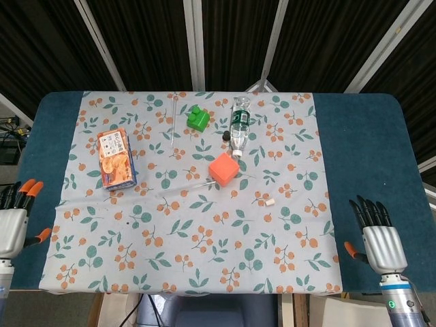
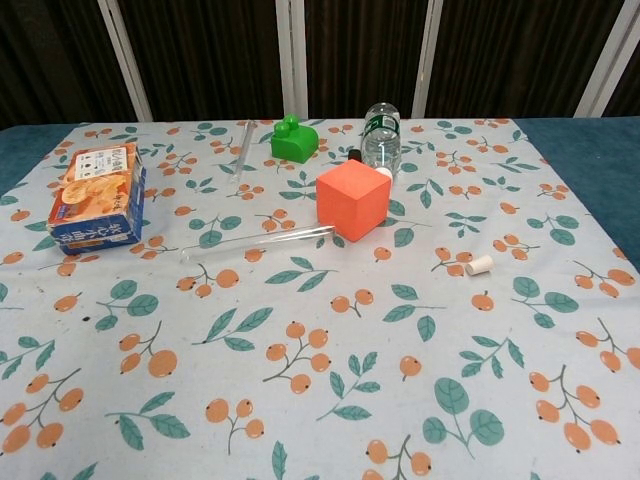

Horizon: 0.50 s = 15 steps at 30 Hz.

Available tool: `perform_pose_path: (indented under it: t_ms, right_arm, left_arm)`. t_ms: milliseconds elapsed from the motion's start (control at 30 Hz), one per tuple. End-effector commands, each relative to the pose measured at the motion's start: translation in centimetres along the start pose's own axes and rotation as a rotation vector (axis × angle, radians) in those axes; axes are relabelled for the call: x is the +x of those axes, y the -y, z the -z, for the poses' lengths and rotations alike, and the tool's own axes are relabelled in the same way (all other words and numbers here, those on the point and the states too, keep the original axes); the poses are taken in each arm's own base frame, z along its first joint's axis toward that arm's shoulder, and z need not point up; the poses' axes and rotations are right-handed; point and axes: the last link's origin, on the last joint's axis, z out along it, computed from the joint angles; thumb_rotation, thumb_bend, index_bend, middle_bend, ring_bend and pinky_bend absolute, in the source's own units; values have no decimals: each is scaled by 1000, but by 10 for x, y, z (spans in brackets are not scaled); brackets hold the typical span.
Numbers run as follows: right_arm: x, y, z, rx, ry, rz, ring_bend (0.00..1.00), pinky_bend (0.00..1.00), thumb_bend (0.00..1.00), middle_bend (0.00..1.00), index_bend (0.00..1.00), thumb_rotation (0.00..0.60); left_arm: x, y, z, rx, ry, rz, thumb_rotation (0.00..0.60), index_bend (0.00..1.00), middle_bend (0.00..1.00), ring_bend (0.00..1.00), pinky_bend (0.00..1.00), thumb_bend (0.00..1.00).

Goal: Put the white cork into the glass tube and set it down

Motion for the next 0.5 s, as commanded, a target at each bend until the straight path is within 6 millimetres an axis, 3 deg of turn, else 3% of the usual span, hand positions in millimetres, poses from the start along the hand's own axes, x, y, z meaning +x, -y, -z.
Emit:
perform_pose_path:
  t_ms: [33, 333, 500]
  right_arm:
    - [0, -1, 0, -3, 0, -5, 0, 0, 282, 0, 0, 600]
    - [3, -1, 2, -5, -1, -11, 0, 0, 282, 0, 0, 600]
    - [5, -4, 3, -15, -2, -13, 0, 0, 281, 0, 0, 600]
  left_arm:
    - [3, -25, -22, -37, 6, 28, 600, 156, 127, 1, 0, 171]
    - [-7, -96, -81, -105, 49, 17, 600, 249, 236, 19, 0, 208]
    - [-15, -128, -101, -109, 70, 16, 600, 300, 278, 21, 0, 246]
